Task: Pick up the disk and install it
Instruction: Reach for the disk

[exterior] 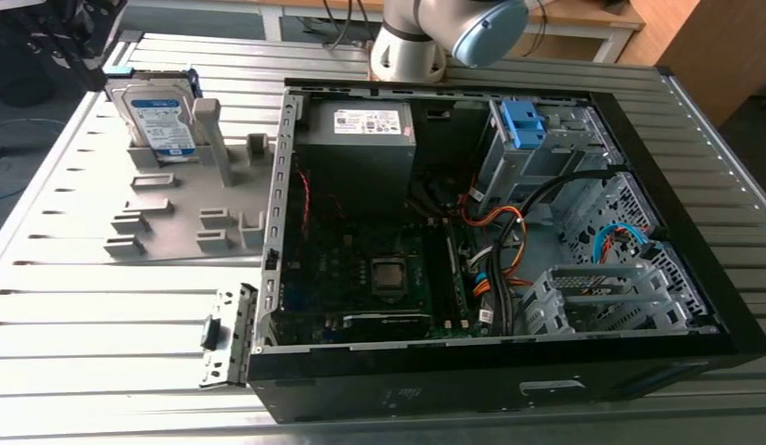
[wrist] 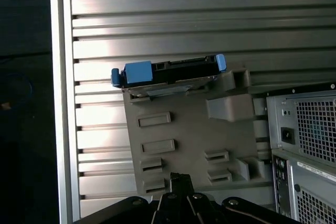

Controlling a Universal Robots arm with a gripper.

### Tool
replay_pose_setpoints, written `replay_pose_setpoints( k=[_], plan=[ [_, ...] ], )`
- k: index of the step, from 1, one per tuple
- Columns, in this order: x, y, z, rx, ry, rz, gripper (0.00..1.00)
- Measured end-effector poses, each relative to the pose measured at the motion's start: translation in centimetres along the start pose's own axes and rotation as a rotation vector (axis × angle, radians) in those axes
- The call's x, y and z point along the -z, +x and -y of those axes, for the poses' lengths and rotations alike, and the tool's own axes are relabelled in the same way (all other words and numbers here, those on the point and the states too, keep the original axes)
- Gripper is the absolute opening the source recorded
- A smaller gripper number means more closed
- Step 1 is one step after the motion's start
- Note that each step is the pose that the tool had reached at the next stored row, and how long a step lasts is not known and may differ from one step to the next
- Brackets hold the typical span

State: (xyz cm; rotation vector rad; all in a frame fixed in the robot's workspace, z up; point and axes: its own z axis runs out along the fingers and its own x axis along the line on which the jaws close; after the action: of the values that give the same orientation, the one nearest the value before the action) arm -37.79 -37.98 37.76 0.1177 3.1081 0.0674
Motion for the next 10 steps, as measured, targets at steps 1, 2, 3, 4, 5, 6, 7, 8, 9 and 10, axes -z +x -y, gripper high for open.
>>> replay_pose_setpoints(
  k=[1, 2, 3, 4, 5, 6, 7, 8, 9, 10],
  plan=[
    [-0.01, 0.13, 0.01, 0.0, 0.0, 0.0, 0.11],
    [-0.02, 0.26, 0.02, 0.0, 0.0, 0.0, 0.11],
    [-0.02, 0.38, 0.03, 0.0, 0.0, 0.0, 0.11],
    [-0.03, 0.51, 0.04, 0.0, 0.0, 0.0, 0.11],
    [-0.04, 0.66, 0.05, 0.0, 0.0, 0.0, 0.11],
    [-0.04, 0.8, 0.06, 0.0, 0.0, 0.0, 0.11],
    [-0.05, 0.94, 0.07, 0.0, 0.0, 0.0, 0.11],
    [-0.05, 1.09, 0.08, 0.0, 0.0001, -0.0001, 0.11],
    [-0.06, 1.24, 0.09, 0.0, 0.0, 0.0, 0.11],
    [-0.07, 1.39, 0.1, 0.0, -0.0001, 0.0001, 0.11]
  ],
)
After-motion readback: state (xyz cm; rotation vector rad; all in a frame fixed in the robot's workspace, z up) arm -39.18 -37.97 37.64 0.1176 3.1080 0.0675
